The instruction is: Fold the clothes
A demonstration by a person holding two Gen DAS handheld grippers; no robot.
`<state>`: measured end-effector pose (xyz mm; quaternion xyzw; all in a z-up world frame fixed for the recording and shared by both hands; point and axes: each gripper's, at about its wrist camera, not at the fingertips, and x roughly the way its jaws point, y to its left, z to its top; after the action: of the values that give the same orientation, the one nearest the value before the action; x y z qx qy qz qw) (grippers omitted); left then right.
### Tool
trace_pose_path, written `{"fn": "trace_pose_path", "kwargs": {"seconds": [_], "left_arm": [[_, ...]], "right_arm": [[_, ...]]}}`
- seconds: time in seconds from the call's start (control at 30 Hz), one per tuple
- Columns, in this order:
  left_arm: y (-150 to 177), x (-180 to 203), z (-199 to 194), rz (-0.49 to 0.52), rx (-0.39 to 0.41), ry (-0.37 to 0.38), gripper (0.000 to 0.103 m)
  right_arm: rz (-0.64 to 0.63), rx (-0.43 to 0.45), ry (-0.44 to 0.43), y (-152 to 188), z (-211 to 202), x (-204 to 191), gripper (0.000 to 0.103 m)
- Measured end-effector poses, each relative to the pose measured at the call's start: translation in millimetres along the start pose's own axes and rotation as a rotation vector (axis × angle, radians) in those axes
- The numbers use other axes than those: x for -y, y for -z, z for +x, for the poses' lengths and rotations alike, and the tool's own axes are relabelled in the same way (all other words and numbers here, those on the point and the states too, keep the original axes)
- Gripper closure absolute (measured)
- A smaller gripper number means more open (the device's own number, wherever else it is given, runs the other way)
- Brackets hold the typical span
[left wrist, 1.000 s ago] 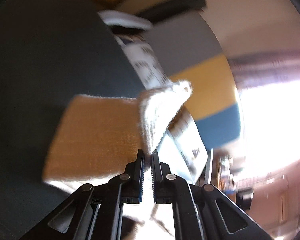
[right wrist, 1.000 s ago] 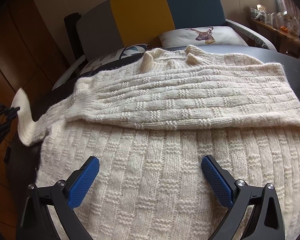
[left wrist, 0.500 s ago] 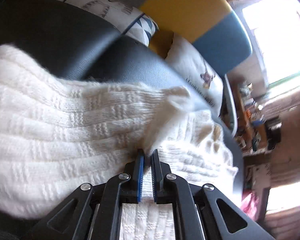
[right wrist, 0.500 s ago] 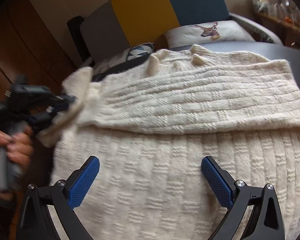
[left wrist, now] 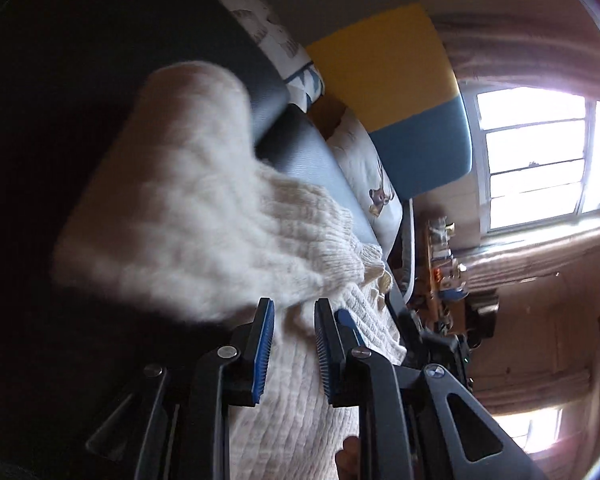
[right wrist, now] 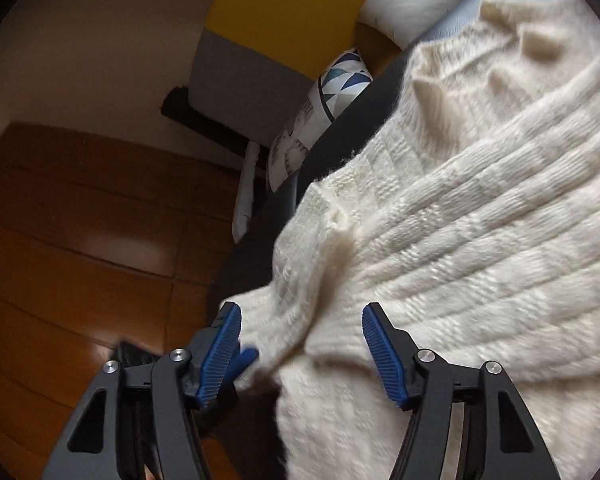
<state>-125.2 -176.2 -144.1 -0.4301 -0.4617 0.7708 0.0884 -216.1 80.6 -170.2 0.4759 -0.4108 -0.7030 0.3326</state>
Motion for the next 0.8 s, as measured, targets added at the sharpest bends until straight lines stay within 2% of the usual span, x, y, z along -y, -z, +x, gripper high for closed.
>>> {"fn": "trace_pose_path", "kwargs": {"seconds": [0.1, 0.23, 0.3, 0.33, 0.37, 0.47, 0.67, 0.8], "left_arm": [[4.5, -10.9, -10.6, -0.023, 0.013, 0.034, 0.084], [10.3, -23.9, -22.7, -0.047, 0.027, 0.076, 0.084], [11.2, -16.8, -9.2, -0.013, 0.008, 0.063, 0.084], [11.7, -13.2, -2.5, 0.004, -0.002, 0.057, 0.084], [12.2, -9.7, 4.2, 0.021, -0.012, 0.051, 0.084], [13.3, 0.1, 24.2, 0.067, -0.040, 0.031, 0.084], [5.6, -10.8, 42.6, -0.023, -0.014, -0.001, 0.084], [2.3, -13.2, 43.5, -0.066, 0.013, -0.007, 0.084]], "right_arm": [[0.043, 0.013, -0.027, -2.4, 15.6, 2.5, 0.048], [0.048, 0.029, -0.010, -8.2, 34.7, -2.6, 0.054], [0.027, 0.023, 0.028, -11.6, 44.0, -6.9, 0.070], [0.003, 0.003, 0.080, -13.4, 51.1, -9.1, 0.080], [-0.022, -0.020, 0.139, -15.3, 59.0, -11.2, 0.096], [-0.130, -0.048, 0.218, -19.1, 68.4, -30.1, 0.096], [-0.418, -0.051, 0.274, -32.1, 63.3, -107.2, 0.096], [-0.543, -0.010, 0.277, -41.0, 50.1, -159.0, 0.096]]}}
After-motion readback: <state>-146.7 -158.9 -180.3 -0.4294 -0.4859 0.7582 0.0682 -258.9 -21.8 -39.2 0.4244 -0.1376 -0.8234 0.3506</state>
